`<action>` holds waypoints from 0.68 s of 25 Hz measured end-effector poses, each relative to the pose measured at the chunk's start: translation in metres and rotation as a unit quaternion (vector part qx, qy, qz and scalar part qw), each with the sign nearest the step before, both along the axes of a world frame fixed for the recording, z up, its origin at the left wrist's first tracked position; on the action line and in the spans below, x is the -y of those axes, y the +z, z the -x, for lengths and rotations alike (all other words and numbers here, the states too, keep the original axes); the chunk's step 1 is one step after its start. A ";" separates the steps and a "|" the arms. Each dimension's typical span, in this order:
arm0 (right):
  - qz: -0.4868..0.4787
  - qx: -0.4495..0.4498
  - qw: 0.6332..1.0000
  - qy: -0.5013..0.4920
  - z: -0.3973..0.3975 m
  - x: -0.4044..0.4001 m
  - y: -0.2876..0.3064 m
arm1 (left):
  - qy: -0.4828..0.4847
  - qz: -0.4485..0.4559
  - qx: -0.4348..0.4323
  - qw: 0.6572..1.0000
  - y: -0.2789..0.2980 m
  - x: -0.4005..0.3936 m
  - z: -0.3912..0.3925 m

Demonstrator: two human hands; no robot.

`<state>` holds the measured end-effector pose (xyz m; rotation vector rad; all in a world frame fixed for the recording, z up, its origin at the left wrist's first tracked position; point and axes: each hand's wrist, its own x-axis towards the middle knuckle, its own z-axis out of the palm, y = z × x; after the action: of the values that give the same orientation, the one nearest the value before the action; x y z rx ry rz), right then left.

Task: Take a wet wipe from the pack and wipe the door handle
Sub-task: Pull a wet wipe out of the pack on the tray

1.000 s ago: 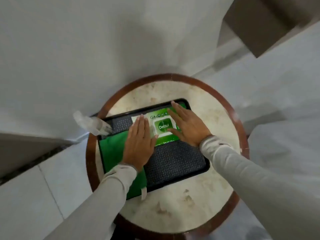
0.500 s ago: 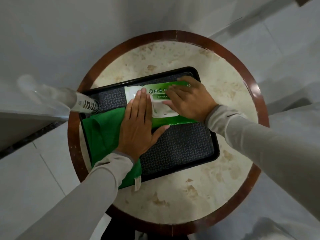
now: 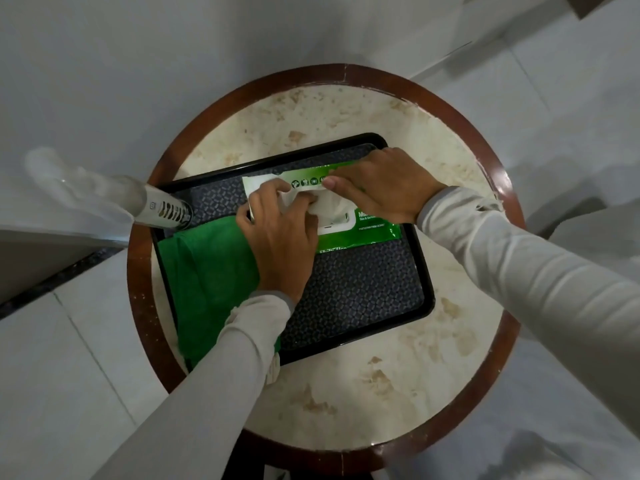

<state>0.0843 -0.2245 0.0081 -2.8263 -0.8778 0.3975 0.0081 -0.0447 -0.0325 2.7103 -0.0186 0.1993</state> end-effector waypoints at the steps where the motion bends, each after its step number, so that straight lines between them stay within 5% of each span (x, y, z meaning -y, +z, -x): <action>1: -0.010 -0.005 1.000 -0.004 0.000 0.001 -0.001 | 0.003 0.020 0.000 1.000 0.004 -0.001 0.001; 5: -0.079 -0.005 0.997 0.004 0.018 0.006 0.002 | -0.032 0.128 0.003 0.991 0.036 -0.040 0.044; 9: -0.039 0.056 0.998 -0.014 0.058 0.000 -0.019 | -0.014 0.300 -0.066 0.952 0.072 -0.072 0.071; 14: -0.017 -0.069 0.981 -0.179 0.058 -0.034 0.025 | 0.020 0.440 -0.161 0.883 0.149 -0.089 0.049; 16: -0.213 -0.183 0.891 -0.356 0.049 -0.068 0.093 | 0.012 0.483 -0.152 0.862 0.207 -0.115 0.037; 17: -0.361 -0.237 0.799 -0.419 0.045 -0.091 0.132 | 0.017 0.512 -0.139 0.848 0.239 -0.130 0.030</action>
<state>0.0397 -0.1338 0.1405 -1.9533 0.3137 0.4575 -0.0217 0.0851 0.2070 1.6382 0.1733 -0.1527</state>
